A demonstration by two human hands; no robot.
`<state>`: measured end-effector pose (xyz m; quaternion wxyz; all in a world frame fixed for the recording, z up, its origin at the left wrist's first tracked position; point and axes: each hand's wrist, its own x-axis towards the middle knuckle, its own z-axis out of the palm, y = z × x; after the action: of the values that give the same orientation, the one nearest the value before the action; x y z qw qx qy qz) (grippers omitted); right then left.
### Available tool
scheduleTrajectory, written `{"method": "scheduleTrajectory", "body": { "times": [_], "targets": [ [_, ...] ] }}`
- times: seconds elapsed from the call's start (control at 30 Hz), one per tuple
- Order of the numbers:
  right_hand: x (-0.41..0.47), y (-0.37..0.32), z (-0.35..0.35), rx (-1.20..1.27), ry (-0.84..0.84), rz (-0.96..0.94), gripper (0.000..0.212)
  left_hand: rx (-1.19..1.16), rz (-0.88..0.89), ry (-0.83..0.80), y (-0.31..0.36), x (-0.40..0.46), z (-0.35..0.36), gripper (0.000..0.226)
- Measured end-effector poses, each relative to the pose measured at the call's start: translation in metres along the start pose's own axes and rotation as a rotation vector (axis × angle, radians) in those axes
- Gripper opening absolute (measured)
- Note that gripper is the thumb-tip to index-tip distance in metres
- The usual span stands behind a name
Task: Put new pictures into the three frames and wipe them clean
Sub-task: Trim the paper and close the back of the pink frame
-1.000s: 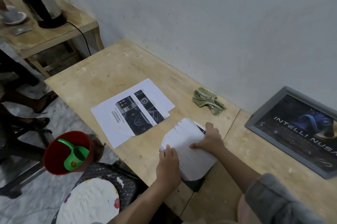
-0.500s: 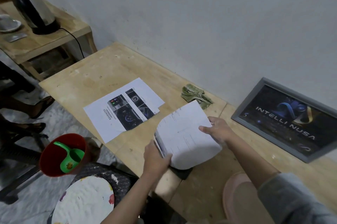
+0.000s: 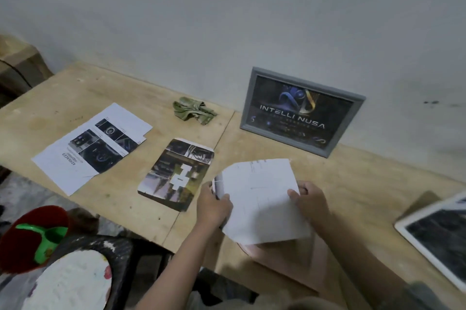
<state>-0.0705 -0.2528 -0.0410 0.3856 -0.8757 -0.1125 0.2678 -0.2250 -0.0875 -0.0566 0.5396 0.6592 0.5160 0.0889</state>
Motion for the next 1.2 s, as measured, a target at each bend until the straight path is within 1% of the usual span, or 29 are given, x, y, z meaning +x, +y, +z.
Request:
{"method": "scheduleTrajectory", "body": {
  "times": [0.07, 0.1, 0.17, 0.2, 0.23, 0.33, 0.47, 0.53, 0.6, 0.67, 0.77, 0.87, 0.93, 1.0, 1.13, 1.2],
  "targets": [
    [-0.019, 0.028, -0.014, 0.022, 0.028, 0.057, 0.035, 0.040, 0.039, -0.033, 0.007, -0.016, 0.025, 0.051],
    [-0.025, 0.037, -0.012, -0.005, 0.034, 0.055, 0.040, 0.064, 0.055, -0.041, 0.006, -0.017, 0.029, 0.049],
    [-0.040, 0.058, -0.015, -0.098, 0.053, 0.029, 0.055, 0.164, 0.131, -0.067, 0.005, -0.023, 0.049, 0.037],
    [-0.047, 0.064, -0.015, -0.133, 0.034, 0.032, 0.061, 0.215, 0.164, -0.081, 0.003, -0.025, 0.056, 0.035],
    [-0.054, 0.072, -0.015, -0.162, 0.005, 0.049, 0.065, 0.269, 0.194, -0.110, 0.002, -0.027, 0.064, 0.039],
    [-0.064, 0.092, -0.008, -0.290, -0.083, 0.071, 0.072, 0.449, 0.242, -0.195, -0.001, -0.033, 0.076, 0.067],
    [-0.073, 0.106, 0.006, -0.515, -0.122, 0.022, 0.080, 0.650, 0.370, -0.253, -0.010, -0.033, 0.076, 0.077],
    [-0.077, 0.111, 0.010, -0.572, -0.107, 0.023, 0.081, 0.768, 0.434, -0.306, -0.016, -0.029, 0.076, 0.089],
    [-0.079, 0.113, 0.012, -0.626, -0.082, 0.006, 0.080, 0.853, 0.460, -0.350, -0.021, -0.028, 0.075, 0.096],
    [-0.081, 0.113, 0.016, -0.665, -0.059, 0.008, 0.078, 0.925, 0.488, -0.395, -0.025, -0.024, 0.075, 0.096],
    [-0.086, 0.110, 0.021, -0.719, -0.005, -0.006, 0.078, 0.974, 0.535, -0.450, -0.026, -0.020, 0.075, 0.097],
    [-0.088, 0.112, 0.022, -0.720, -0.055, 0.022, 0.077, 1.010, 0.562, -0.500, -0.027, -0.018, 0.078, 0.095],
    [-0.088, 0.111, 0.022, -0.726, -0.038, 0.025, 0.076, 1.035, 0.594, -0.508, -0.028, -0.015, 0.079, 0.095],
    [-0.090, 0.110, 0.023, -0.716, -0.034, 0.068, 0.074, 1.063, 0.628, -0.521, -0.027, -0.012, 0.081, 0.095],
    [-0.093, 0.110, 0.024, -0.659, -0.016, 0.122, 0.086, 1.098, 0.655, -0.551, -0.023, -0.009, 0.086, 0.094],
    [-0.092, 0.113, 0.026, -0.662, 0.011, 0.133, 0.084, 1.103, 0.659, -0.550, -0.021, -0.009, 0.088, 0.095]
  ]
}}
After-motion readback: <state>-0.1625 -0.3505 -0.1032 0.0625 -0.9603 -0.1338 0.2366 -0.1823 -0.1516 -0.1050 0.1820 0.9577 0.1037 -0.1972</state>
